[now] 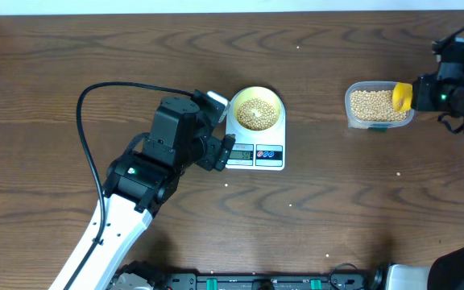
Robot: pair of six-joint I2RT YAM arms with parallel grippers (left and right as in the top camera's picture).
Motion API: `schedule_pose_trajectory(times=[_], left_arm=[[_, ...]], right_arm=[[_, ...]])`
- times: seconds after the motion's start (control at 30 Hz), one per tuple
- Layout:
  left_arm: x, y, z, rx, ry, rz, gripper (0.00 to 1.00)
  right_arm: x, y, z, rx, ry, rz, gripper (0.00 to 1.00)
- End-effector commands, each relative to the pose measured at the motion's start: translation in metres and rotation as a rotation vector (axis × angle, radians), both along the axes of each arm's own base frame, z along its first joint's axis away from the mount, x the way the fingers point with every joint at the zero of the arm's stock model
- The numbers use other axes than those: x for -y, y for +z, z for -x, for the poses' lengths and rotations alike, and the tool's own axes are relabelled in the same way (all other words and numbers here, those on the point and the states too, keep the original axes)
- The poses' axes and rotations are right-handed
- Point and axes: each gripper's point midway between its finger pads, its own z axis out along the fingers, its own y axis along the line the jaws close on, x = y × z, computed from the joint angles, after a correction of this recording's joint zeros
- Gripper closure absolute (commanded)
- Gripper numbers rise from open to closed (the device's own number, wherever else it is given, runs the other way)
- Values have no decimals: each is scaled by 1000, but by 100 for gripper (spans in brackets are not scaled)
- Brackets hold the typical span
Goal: Scoop item into bowl and weigh 50g on scale
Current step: 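Move the scoop with the right gripper back to the soybean tub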
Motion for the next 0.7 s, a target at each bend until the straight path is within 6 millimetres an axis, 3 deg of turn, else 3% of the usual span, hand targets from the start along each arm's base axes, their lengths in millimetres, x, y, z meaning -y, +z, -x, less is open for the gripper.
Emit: schedule_pose_trajectory(times=[0.0,0.17,0.4,0.53,0.6,0.67], left_arm=[[1,-1,0,-5,-6,3,13],[1,-1,0,-5,-6,3,14],[1,-1,0,-5,-6,3,13],[1,-1,0,-5,-6,3,13],[1,-1,0,-5,-6,3,14],[1,-1,0,-5,-6,3,13]], right_arm=[[2,4,-1,1,23,152,99],[-15,5,-5,-4,36,267,99],[-17,8,-4,-21,6,399,99],[-17,8,-4,-14,-60,349,99],[-15,8,-4,-6,-152,279,99],[-12,6,-3,9,-353,113,99]])
